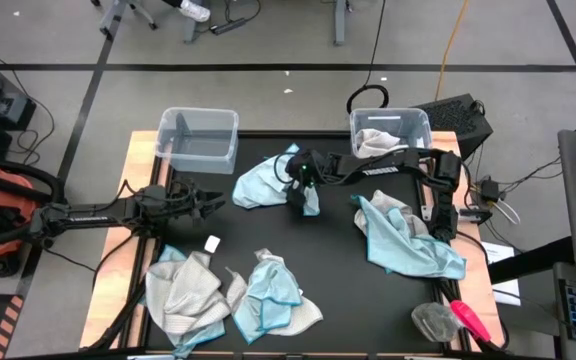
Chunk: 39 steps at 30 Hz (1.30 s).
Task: Sort microfiber towel by color & place in baskets
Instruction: Put the blue towel into the left transparent bin
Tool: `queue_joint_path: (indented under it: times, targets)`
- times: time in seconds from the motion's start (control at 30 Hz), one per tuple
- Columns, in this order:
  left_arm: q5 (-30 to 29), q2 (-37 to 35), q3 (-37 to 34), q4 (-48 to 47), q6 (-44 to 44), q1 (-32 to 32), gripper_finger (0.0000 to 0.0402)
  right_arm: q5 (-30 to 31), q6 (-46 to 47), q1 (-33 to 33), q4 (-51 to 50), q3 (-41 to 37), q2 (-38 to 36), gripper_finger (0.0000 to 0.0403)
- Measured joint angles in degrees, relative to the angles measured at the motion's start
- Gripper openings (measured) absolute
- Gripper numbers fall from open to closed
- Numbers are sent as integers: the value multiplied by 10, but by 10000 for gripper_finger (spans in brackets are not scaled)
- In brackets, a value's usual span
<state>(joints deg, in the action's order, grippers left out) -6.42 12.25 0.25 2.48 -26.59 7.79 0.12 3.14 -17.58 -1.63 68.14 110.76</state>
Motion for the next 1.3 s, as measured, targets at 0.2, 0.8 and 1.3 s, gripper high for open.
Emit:
queue_joint_path:
  times: [0.2,0.8,1.3]
  targets:
    - [0,0,0,0,0,0,191,-2,35,17,-5,0,-3,352]
    - [-115,4,1,65,55,0,191,35,52,36,-93,0,-99,352]
    - [-101,273,170,128,168,7,191,47,50,36,-169,0,-193,352]
